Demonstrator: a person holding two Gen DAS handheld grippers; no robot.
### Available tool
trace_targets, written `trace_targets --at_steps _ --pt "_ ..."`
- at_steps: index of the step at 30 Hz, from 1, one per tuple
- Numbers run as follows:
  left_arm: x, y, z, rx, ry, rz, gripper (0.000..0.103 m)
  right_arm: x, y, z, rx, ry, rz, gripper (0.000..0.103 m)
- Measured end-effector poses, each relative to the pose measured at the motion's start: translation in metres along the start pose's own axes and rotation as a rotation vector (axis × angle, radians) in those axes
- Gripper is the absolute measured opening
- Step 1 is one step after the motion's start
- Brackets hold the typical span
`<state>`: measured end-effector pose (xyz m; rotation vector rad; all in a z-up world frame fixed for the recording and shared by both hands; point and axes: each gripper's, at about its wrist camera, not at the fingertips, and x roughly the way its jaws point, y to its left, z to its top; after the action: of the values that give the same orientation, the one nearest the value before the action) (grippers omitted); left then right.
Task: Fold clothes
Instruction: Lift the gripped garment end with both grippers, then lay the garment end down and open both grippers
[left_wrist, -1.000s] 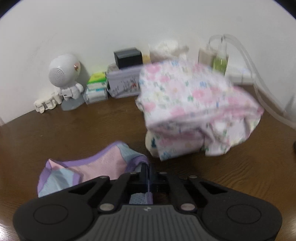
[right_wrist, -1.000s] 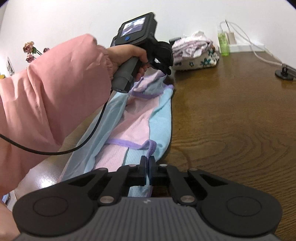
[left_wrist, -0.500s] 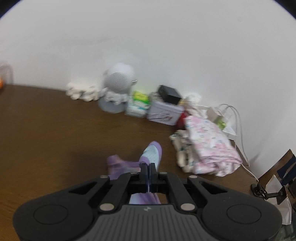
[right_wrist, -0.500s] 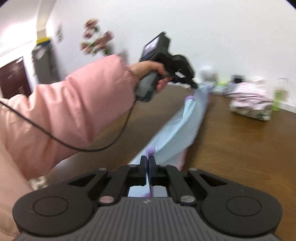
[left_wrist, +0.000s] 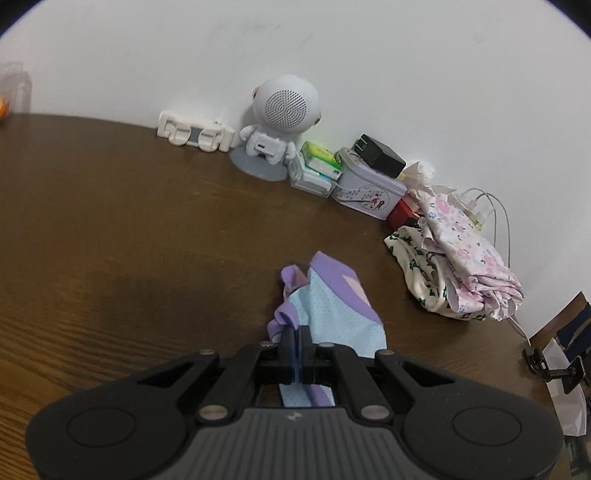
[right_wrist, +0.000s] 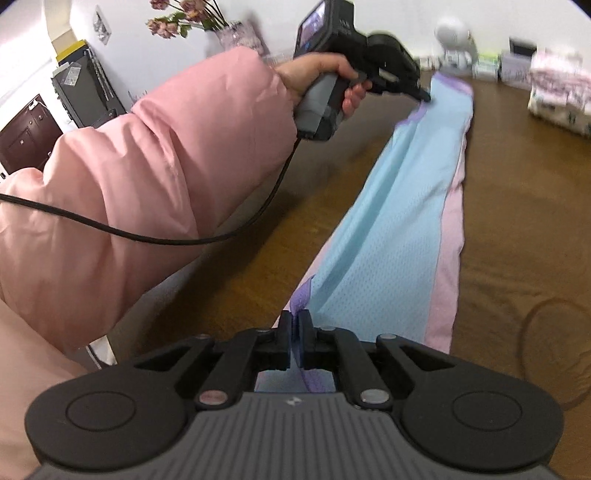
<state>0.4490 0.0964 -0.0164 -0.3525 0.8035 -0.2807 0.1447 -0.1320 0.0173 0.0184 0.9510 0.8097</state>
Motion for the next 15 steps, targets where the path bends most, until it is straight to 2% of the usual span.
trace_targets --at_steps 2,4,8,9,12,15 --pt "-0.002 0.002 -0.002 -0.010 -0.013 -0.004 0.006 0.002 -0.003 -0.004 0.043 0.006 0.024 0.020" --pt "-0.007 0.002 -0.003 -0.019 -0.034 -0.006 0.023 -0.003 -0.009 -0.008 0.088 -0.016 0.062 0.041" --pt "-0.041 -0.001 0.000 0.008 -0.116 -0.023 0.031 -0.036 -0.017 -0.015 0.137 -0.137 0.110 0.041" --pt "-0.051 -0.006 -0.001 0.035 -0.122 -0.038 0.031 -0.045 -0.019 -0.019 0.147 -0.168 0.112 0.041" --pt "-0.079 -0.029 -0.012 0.153 -0.109 -0.105 0.029 -0.064 -0.027 -0.029 0.167 -0.207 0.035 0.041" --pt "-0.093 -0.057 -0.039 0.271 -0.037 -0.130 0.010 -0.072 -0.035 -0.041 0.195 -0.211 -0.045 0.041"
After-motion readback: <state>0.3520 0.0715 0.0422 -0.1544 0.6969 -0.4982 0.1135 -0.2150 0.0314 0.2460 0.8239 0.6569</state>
